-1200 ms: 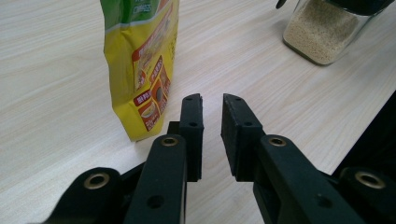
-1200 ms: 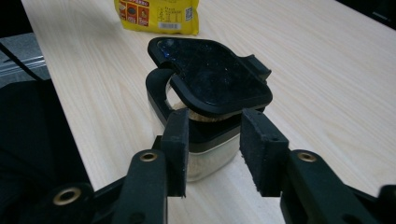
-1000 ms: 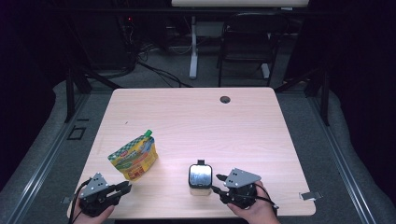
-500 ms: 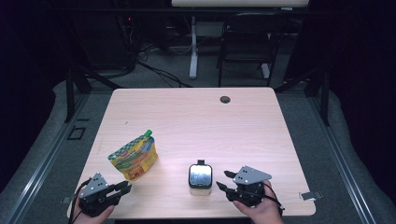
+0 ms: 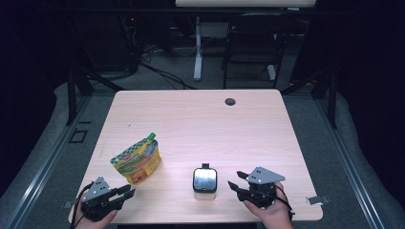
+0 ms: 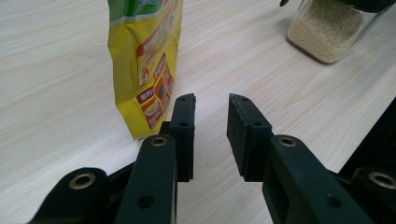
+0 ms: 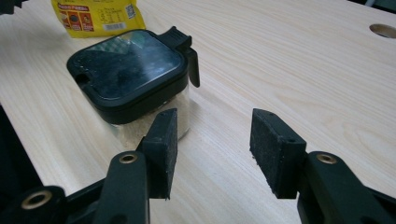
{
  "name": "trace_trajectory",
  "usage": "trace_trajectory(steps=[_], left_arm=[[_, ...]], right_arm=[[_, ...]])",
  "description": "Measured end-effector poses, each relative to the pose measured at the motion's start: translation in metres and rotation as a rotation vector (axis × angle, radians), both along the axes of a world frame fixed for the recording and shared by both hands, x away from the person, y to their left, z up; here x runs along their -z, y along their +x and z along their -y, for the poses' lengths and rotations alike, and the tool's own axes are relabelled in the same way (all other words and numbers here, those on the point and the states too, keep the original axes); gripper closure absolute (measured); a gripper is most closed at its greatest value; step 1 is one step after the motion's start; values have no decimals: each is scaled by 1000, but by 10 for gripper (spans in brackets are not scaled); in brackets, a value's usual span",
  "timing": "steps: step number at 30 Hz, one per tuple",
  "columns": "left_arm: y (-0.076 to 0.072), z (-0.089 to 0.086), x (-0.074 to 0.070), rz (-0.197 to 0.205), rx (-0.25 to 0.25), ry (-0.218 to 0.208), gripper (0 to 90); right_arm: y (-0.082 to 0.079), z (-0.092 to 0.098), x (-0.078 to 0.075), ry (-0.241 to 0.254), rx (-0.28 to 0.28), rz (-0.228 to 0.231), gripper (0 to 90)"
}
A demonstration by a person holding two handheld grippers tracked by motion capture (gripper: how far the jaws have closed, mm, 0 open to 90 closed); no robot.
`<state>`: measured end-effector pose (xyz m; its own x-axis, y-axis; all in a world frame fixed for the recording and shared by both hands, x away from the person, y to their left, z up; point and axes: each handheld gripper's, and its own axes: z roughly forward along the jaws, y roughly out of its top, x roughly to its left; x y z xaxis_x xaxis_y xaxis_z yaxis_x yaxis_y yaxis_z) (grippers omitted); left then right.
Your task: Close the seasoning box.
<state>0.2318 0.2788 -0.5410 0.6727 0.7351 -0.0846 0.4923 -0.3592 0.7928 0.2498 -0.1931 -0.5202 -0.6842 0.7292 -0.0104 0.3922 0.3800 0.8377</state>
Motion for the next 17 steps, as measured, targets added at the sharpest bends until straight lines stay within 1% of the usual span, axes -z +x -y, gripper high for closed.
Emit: trace_trajectory(steps=[3,7,9,12,17], left_arm=[[0,0,0,-4,1,1,713],[0,-1,1,-2,-3,-6,705],[0,-2,0,-1,3,-8,693],[0,-3,0,-4,0,-17,686],[1,-4,1,-10,2,-19,667]], right_arm=[[2,2,4,5,15,-11,519],[3,4,7,-1,26,-24,518],[4,5,9,6,32,-22,514],[4,5,10,-4,37,-24,509],[4,6,11,-5,41,-22,503]])
